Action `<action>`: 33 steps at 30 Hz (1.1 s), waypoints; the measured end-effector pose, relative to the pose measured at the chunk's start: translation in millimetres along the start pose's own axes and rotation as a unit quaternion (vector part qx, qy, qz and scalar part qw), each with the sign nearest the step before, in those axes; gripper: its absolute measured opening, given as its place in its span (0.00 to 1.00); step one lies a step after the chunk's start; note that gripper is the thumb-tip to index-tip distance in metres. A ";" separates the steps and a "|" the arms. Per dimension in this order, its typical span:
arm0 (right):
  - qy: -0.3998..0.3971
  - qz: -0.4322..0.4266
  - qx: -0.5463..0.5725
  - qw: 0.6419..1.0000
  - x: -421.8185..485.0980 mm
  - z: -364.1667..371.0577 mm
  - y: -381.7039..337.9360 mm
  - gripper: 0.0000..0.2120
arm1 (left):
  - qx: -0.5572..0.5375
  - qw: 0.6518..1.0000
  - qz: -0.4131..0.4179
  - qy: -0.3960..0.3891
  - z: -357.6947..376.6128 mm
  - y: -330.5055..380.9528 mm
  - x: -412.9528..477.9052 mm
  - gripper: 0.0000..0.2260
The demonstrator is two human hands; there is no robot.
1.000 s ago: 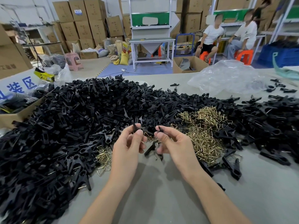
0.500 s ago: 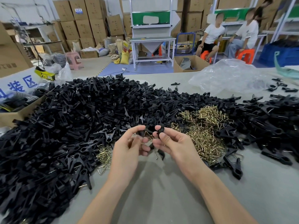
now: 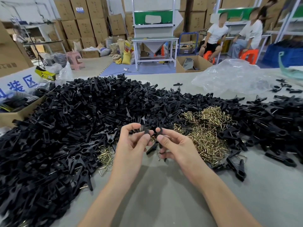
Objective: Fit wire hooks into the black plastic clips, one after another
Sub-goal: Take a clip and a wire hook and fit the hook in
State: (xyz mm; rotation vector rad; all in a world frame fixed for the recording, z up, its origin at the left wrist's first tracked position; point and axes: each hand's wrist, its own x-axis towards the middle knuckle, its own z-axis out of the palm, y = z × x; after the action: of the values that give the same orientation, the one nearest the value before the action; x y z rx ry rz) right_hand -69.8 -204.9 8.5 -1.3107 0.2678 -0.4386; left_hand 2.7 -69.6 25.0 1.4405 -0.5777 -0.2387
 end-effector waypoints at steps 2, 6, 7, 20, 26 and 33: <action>0.001 -0.002 0.011 1.000 0.3 -0.4 0.9 0.13 | 0.013 1.000 -0.008 -0.006 0.9 0.6 -0.7 0.10; -0.015 -0.008 0.010 1.000 -1.2 1.3 0.7 0.16 | 0.033 0.999 -0.018 -0.017 2.9 0.5 -0.9 0.14; -0.018 -0.011 0.012 1.000 -1.7 1.9 0.1 0.17 | 0.033 0.999 -0.021 -0.018 3.1 1.1 -1.2 0.14; -0.004 -0.023 -0.006 1.000 -3.1 1.5 -1.1 0.19 | 0.034 0.999 -0.020 -0.028 2.3 -0.6 -2.5 0.11; -0.018 -0.046 -0.043 0.998 -4.7 -0.2 -2.3 0.21 | 0.079 0.996 0.015 -0.032 2.8 -0.9 -4.0 0.14; 0.022 -0.099 -0.026 0.995 -3.4 -9.4 -11.3 0.12 | 0.100 0.994 0.037 -0.014 7.9 -4.2 -7.2 0.13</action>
State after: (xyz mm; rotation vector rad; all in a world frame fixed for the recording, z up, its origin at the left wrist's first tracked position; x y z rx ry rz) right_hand -78.6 -213.7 17.0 -1.3854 0.1880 -0.6328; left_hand -6.5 -73.5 19.5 1.6084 -0.6916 -0.1451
